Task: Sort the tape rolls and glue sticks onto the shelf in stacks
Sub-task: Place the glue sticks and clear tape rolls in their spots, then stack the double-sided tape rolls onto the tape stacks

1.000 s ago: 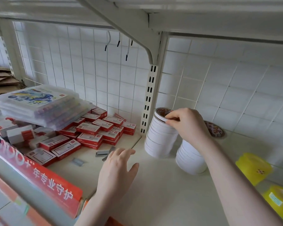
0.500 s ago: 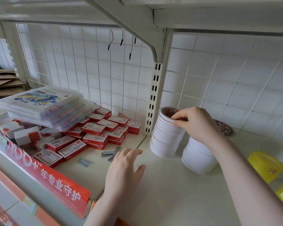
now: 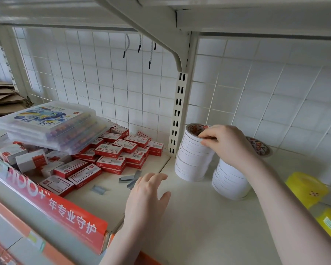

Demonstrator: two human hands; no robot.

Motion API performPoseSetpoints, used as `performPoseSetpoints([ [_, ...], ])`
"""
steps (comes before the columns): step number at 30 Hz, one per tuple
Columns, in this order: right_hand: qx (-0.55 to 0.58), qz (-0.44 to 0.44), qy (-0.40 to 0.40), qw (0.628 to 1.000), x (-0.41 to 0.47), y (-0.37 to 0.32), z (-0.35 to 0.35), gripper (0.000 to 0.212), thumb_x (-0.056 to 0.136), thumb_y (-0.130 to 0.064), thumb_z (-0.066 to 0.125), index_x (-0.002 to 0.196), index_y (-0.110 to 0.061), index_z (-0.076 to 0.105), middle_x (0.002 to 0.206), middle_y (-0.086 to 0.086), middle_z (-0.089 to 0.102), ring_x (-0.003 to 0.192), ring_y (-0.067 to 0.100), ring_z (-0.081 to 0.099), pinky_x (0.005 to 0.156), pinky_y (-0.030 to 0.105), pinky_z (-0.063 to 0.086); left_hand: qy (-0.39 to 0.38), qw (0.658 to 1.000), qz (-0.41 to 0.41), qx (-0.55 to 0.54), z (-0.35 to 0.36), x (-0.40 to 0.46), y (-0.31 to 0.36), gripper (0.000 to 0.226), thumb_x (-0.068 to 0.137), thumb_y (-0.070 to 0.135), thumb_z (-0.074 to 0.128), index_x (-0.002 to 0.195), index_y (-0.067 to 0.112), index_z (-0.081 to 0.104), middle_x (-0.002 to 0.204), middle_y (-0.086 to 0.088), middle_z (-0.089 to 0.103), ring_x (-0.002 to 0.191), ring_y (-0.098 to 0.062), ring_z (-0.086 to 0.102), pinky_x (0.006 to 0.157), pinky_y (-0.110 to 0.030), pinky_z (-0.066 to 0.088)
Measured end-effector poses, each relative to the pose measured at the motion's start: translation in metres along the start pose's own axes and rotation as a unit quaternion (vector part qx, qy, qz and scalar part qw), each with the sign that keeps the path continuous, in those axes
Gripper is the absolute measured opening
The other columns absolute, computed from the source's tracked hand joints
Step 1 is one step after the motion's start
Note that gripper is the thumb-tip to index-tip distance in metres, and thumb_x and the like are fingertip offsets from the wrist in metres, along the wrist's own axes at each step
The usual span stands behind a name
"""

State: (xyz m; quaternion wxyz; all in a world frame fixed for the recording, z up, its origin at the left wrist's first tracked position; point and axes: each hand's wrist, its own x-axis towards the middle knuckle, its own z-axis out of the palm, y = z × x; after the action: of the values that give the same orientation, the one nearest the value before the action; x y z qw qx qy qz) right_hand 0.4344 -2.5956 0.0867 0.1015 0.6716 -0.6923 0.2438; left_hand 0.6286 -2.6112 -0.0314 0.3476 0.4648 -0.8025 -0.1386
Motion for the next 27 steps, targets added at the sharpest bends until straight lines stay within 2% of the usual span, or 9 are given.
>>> performPoseSetpoints([
  [3,-0.004,-0.018,0.028,0.999,-0.003,0.002,0.001,0.015,0.086,-0.013,0.061,0.096,-0.006,0.07,0.085,0.004,0.064,0.089,0.024,0.056,0.073,0.03,0.037,0.004,1.0,0.0,-0.007,0.0,0.0,0.0,0.041,0.088,0.036,0.058,0.128,0.031,0.049,0.127,0.017,0.048,0.119,-0.004,0.042,0.086,-0.013,0.031],
  [6,0.006,-0.023,0.106,0.994,-0.014,0.006,-0.004,0.018,0.086,-0.013,0.063,0.102,-0.014,0.072,0.089,0.002,0.065,0.09,0.024,0.055,0.074,0.025,0.033,0.006,1.0,0.006,-0.002,-0.001,-0.001,0.001,0.041,0.088,0.035,0.058,0.128,0.028,0.05,0.127,0.014,0.05,0.117,-0.007,0.043,0.087,-0.016,0.033],
  [10,-0.046,-0.001,0.207,0.977,-0.046,0.021,-0.018,0.011,0.083,-0.011,0.062,0.086,-0.011,0.072,0.08,0.007,0.065,0.078,0.032,0.056,0.07,0.032,0.041,0.019,1.0,0.015,0.009,-0.003,-0.004,0.008,0.039,0.087,0.033,0.06,0.125,0.023,0.054,0.122,0.01,0.053,0.113,-0.012,0.047,0.085,-0.022,0.037],
  [13,-0.08,0.035,0.251,0.964,-0.082,0.036,-0.029,0.019,0.081,-0.016,0.058,0.09,-0.008,0.072,0.082,0.01,0.067,0.075,0.034,0.059,0.07,0.038,0.049,0.032,0.999,0.012,0.014,-0.003,-0.008,0.02,0.038,0.084,0.028,0.065,0.12,0.018,0.059,0.117,0.004,0.058,0.108,-0.02,0.051,0.083,-0.029,0.041],
  [17,-0.125,0.094,0.272,0.95,-0.146,0.065,-0.047,0.021,0.079,-0.018,0.059,0.092,-0.007,0.07,0.087,0.013,0.066,0.077,0.037,0.061,0.069,0.043,0.051,0.047,0.998,0.031,0.019,0.006,-0.021,0.052,0.036,0.079,0.024,0.07,0.113,0.012,0.063,0.112,-0.002,0.062,0.102,-0.027,0.055,0.08,-0.035,0.043],
  [20,-0.158,0.137,0.269,0.94,-0.206,0.093,-0.065,0.024,0.079,-0.022,0.059,0.094,-0.005,0.069,0.089,0.014,0.066,0.077,0.038,0.062,0.068,0.043,0.049,0.041,0.998,0.047,0.012,0.02,-0.041,0.092,0.036,0.08,0.024,0.07,0.113,0.012,0.063,0.112,-0.002,0.061,0.102,-0.028,0.055,0.08,-0.035,0.042],
  [27,-0.198,0.224,0.253,0.92,-0.362,0.186,-0.124,0.026,0.08,-0.019,0.064,0.099,-0.003,0.068,0.092,0.016,0.066,0.083,0.037,0.063,0.073,0.046,0.05,0.037,0.995,0.096,-0.011,0.086,-0.12,0.229,0.036,0.076,0.02,0.074,0.109,0.011,0.065,0.109,-0.006,0.063,0.097,-0.031,0.057,0.081,-0.038,0.045],
])
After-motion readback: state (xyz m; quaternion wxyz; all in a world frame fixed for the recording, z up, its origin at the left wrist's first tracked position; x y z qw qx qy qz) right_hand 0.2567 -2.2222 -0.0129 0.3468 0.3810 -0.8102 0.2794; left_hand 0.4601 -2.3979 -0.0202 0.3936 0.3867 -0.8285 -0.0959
